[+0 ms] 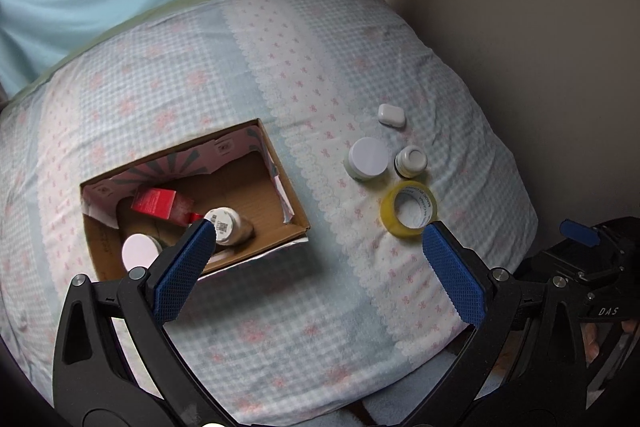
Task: Organize rigid objects
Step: 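Grasp the white jar with green band with the left tool while the right tool grasps the yellow tape roll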
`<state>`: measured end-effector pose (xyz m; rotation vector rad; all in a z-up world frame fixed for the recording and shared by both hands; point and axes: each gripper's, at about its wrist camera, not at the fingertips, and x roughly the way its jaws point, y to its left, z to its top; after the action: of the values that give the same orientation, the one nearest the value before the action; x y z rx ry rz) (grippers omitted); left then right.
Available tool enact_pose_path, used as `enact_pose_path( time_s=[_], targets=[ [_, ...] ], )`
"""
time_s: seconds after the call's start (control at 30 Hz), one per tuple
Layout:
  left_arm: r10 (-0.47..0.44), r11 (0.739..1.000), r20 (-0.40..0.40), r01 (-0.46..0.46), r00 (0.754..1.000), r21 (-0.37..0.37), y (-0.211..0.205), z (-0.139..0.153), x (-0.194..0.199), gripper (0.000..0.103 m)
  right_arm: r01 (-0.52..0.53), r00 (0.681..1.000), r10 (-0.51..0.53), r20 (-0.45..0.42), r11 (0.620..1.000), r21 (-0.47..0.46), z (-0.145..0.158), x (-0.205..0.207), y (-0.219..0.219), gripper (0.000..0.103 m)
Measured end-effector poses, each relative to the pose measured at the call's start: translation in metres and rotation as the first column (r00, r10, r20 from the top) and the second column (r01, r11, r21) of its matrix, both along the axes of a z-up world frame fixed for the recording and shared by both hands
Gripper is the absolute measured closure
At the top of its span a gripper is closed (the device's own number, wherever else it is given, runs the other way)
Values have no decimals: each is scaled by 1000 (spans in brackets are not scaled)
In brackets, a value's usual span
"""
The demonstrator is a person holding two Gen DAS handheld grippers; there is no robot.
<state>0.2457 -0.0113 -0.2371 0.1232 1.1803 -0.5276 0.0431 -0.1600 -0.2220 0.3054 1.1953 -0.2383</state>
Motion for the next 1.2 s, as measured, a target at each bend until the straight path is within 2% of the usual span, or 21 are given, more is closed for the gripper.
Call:
enact_pose_path(
  time_s=[0.17, 0.27, 0.4, 0.5, 0.7, 0.8, 0.83, 0.87, 0.97, 1.2],
  targets=[
    [-52, 997, -61, 55, 997, 46, -62, -30, 29, 1, -31, 999, 32, -41, 999, 19, -46, 11, -16, 0],
    [-88, 992, -84, 95, 993, 83, -97, -58, 46, 0, -45, 998, 45, -44, 999, 5, -77, 13, -22, 0],
    [-126, 984, -106, 139, 986, 116, -134, -110, 65, 1, -128, 992, 129, 4, 988, -85, -125, 14, -17, 0],
    [-147, 976, -120, 163, 982, 142, -157, -153, 79, 1, -185, 982, 187, 8, 975, -124, -169, 14, -14, 0],
    [-205, 956, -147, 230, 968, 184, -191, -225, 103, 1, -178, 980, 190, 64, 972, -156, -231, 24, -23, 0],
    [-227, 945, -163, 257, 960, 204, -200, -249, 108, 1, -171, 977, 191, 99, 969, -178, -248, 30, -28, 0],
    [-232, 946, -170, 263, 958, 189, -201, -254, 108, 1, -171, 975, 193, 110, 968, -183, -252, 32, -28, 0],
    [-234, 951, -173, 262, 957, 166, -200, -255, 108, 1, -173, 973, 198, 120, 966, -190, -254, 34, -29, 0],
    [-240, 951, -160, 265, 958, 160, -202, -258, 107, 1, -188, 962, 225, 156, 956, -224, -257, 38, -28, 0],
    [-307, 928, -125, 326, 943, 180, -216, -262, 90, 5, -213, 942, 273, 194, 935, -283, -260, 47, -23, 0]
  ],
)
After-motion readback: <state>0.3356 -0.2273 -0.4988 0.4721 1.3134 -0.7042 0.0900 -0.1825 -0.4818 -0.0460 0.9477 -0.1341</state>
